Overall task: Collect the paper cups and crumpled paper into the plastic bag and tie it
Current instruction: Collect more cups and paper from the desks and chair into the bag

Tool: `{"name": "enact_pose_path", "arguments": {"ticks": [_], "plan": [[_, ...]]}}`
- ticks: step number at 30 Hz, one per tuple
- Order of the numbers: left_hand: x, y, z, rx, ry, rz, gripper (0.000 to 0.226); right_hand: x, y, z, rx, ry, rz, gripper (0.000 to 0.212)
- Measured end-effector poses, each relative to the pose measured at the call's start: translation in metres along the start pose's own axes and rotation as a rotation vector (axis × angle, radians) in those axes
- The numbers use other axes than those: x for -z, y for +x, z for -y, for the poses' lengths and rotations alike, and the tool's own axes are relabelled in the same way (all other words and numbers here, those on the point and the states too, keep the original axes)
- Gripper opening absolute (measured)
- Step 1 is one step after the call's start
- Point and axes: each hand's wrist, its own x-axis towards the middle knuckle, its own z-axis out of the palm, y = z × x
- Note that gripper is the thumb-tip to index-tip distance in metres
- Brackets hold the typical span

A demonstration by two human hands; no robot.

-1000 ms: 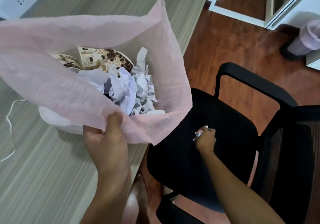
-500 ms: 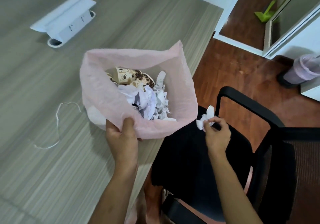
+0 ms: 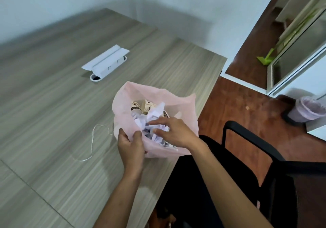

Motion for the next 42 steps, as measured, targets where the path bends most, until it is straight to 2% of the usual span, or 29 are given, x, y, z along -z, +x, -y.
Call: {"name": "enact_pose_path", "arguments": {"ticks": [4,11,14,17,20,23,27,31,36,39,42], "plan": [[0.008,0.013,-0.002,-0.023,0.041,-0.011,0.031,0.009,-0.008,0.001,-0.049,0.110,-0.180,0.021],[0.010,0.014,0.004,-0.049,0.079,0.001,0.016,0.015,-0.022,-0.013,-0.151,0.067,-0.368,0.015],[0.010,0.012,0.007,-0.072,0.119,0.020,0.025,0.012,-0.028,-0.018,-0.179,0.069,-0.446,0.014],[0.013,0.008,0.012,-0.056,0.153,0.038,0.043,0.008,-0.036,-0.020,-0.184,0.052,-0.476,0.014],[0.020,-0.002,0.014,-0.063,0.151,0.017,0.044,0.010,-0.052,-0.021,-0.165,0.046,-0.486,0.015],[0.027,-0.012,0.009,-0.134,0.120,-0.080,0.046,0.019,-0.074,-0.022,-0.141,0.008,-0.489,0.016],[0.036,-0.031,0.004,-0.260,0.142,-0.121,0.066,0.034,-0.113,-0.030,-0.131,-0.016,-0.502,0.018],[0.032,-0.084,0.011,-0.323,0.239,-0.060,0.086,0.054,-0.174,-0.047,-0.132,-0.028,-0.515,0.018],[0.007,-0.171,0.039,-0.368,0.348,0.057,0.079,0.082,-0.271,-0.095,-0.178,-0.060,-0.546,0.018],[-0.018,-0.228,0.055,-0.375,0.371,0.206,0.076,0.103,-0.330,-0.125,-0.227,-0.074,-0.602,0.018],[-0.050,-0.289,0.069,-0.418,0.405,0.394,0.084,0.127,-0.390,-0.159,-0.285,-0.116,-0.738,0.017]]}}
